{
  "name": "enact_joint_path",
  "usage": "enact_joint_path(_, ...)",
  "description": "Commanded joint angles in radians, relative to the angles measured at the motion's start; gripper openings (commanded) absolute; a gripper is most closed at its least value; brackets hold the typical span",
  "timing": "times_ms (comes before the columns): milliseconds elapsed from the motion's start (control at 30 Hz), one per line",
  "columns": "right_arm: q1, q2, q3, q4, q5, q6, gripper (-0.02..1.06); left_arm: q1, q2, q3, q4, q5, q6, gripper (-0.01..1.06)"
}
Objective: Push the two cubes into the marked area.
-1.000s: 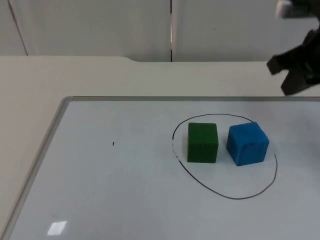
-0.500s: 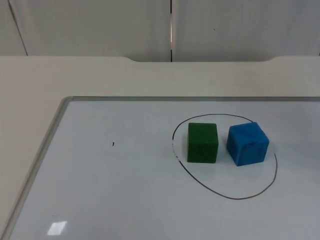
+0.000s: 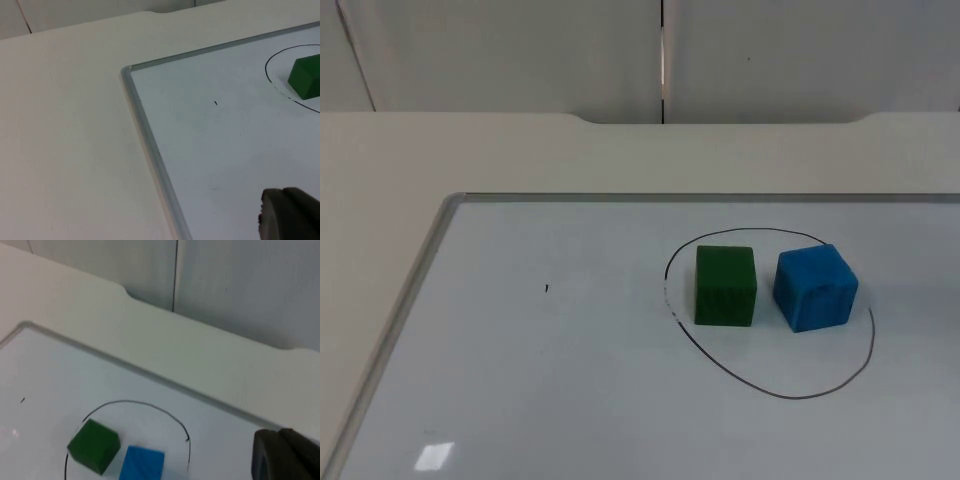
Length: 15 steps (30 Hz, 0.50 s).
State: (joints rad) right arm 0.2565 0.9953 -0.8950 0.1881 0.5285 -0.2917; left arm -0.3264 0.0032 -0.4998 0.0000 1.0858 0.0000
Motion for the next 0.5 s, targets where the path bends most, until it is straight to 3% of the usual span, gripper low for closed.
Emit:
enact_joint_path(0,-0.002,-0.054,0.047,-0.001,-0.016,-0.011,0.00,0.002,-0.003,0.004,0.012,-0.012,0.000,0.00)
enact_joint_path(300,-0.002,-0.235,0.168,0.002,-0.012,-0.011,0.00,0.002,-0.003,0.004,0.012,-0.012,0.000,0.00)
enact_joint_path(467,-0.002,-0.354,0.184,0.032,0.092,-0.009,0.00,0.002,-0.003,0.004,0.012,-0.012,0.000,0.00)
